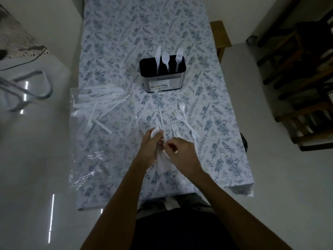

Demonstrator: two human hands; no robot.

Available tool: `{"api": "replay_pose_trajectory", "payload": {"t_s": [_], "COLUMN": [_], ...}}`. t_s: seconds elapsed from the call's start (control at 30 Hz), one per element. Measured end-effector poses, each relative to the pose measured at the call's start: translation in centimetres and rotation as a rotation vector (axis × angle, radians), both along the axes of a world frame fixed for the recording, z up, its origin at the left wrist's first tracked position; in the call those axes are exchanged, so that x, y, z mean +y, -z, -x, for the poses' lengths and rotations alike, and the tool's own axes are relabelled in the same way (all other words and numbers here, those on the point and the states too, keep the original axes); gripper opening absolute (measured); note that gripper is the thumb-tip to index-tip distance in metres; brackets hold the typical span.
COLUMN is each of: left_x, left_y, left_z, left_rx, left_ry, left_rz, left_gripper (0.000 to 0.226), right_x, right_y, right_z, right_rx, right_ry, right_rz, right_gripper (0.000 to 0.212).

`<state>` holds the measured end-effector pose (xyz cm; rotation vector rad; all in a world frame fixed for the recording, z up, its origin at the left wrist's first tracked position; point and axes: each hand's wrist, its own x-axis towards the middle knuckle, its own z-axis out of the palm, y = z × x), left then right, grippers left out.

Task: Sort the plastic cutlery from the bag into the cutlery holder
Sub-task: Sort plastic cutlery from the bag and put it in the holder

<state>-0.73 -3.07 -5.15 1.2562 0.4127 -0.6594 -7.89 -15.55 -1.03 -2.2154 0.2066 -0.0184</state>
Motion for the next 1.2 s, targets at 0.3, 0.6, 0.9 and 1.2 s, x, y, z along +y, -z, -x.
{"api": "replay_pose_trajectory", "payload": {"t_s": [0.3,0.6,0.9,1.2], "left_x": [-4.8,-5.8,-6.4,-5.8], "left_y": [-6.8,-9.8,-10.3,-8.1], "left_z": [-1.6,-2.0,-3.6,-3.3], "left_rx": [-0.007,-0.086,-0.123,-0.52], "left_ry": [0.473,0.66,0.625,0.601], "left_rz": [-0.018,0.096,-0.089,-0.546], "left_gripper": [0.092,0.094,0.051,0.028], "right_x": [-9.3,-13.2,-14.3,-13.4], "right_y": [-3.0,-6.2,-7.1,-7.9], "right_z": [-5.2,-7.6,-10.5,-12.7], "right_rx": [0.047,0.284,0.223,0.174], "right_ry": [-0.188,-0.542,-0.554,-0.592], "right_rz": [-0.188,-0.511,-0.381,-0.222], "right_gripper": [0.035,0.026,0.016,0.021]}}
